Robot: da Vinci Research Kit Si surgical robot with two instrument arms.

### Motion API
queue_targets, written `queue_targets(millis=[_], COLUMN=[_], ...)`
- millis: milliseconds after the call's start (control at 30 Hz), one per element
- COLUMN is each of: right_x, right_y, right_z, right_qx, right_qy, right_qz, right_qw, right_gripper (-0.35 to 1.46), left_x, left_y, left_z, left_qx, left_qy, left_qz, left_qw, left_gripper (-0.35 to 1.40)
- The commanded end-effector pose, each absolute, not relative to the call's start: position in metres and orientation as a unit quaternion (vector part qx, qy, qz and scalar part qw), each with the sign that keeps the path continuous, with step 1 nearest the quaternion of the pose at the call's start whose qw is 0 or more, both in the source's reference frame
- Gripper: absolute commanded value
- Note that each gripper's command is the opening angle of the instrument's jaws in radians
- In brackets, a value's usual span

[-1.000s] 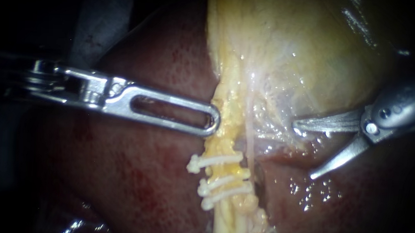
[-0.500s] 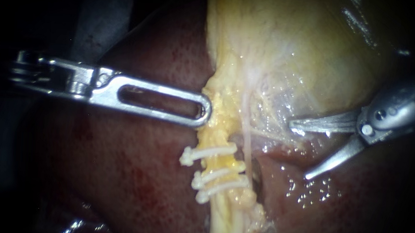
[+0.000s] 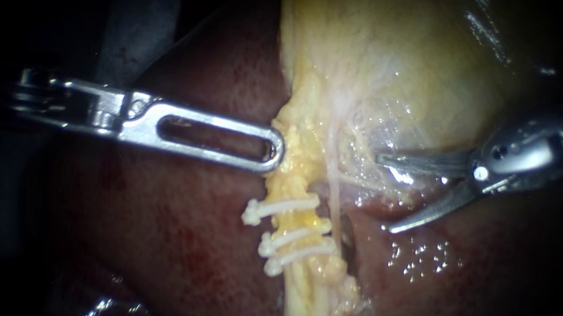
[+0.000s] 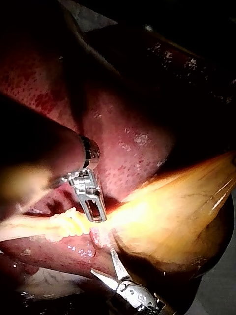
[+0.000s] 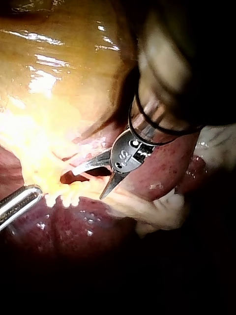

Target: Go to the cutting position left tube

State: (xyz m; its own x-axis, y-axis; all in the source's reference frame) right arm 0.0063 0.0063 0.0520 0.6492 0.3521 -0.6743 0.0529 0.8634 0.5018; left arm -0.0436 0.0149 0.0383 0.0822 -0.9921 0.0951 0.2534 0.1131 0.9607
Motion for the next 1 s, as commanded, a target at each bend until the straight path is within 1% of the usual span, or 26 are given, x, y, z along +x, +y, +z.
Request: queue_targets(millis=[33, 267, 533, 733, 833, 1000], right_x=[0.0064, 0.0078, 0.0097, 0.01, 0.01, 0.01], right_y=[0.0062, 0.0058, 0.0052, 0.0045, 0.004, 0.0035], right_z=[0.0521, 0.0526, 0.0532, 0.0542, 0.0547, 0.0555], right_qx=[0.256, 0.278, 0.291, 0.302, 0.31, 0.316], right_qy=[0.408, 0.401, 0.382, 0.376, 0.371, 0.363], right_qz=[0.084, 0.1, 0.096, 0.104, 0.117, 0.119], right_qw=[0.873, 0.867, 0.872, 0.87, 0.867, 0.868], right_gripper=[1.15, 1.12, 1.12, 1.07, 1.02, 1.0], left_x=[-0.0436, -0.0437, -0.0438, -0.0439, -0.0439, -0.0439], left_y=[0.0149, 0.0148, 0.0147, 0.0146, 0.0145, 0.0144], left_z=[0.0383, 0.0383, 0.0381, 0.038, 0.038, 0.0379], left_qx=[0.42, 0.42, 0.42, 0.42, 0.419, 0.419], left_qy=[-0.439, -0.439, -0.439, -0.439, -0.439, -0.439], left_qz=[-0.516, -0.516, -0.517, -0.517, -0.517, -0.517], left_qw=[0.603, 0.603, 0.603, 0.603, 0.603, 0.603], left_gripper=[-0.35, -0.35, -0.35, -0.35, -0.35, -0.35])
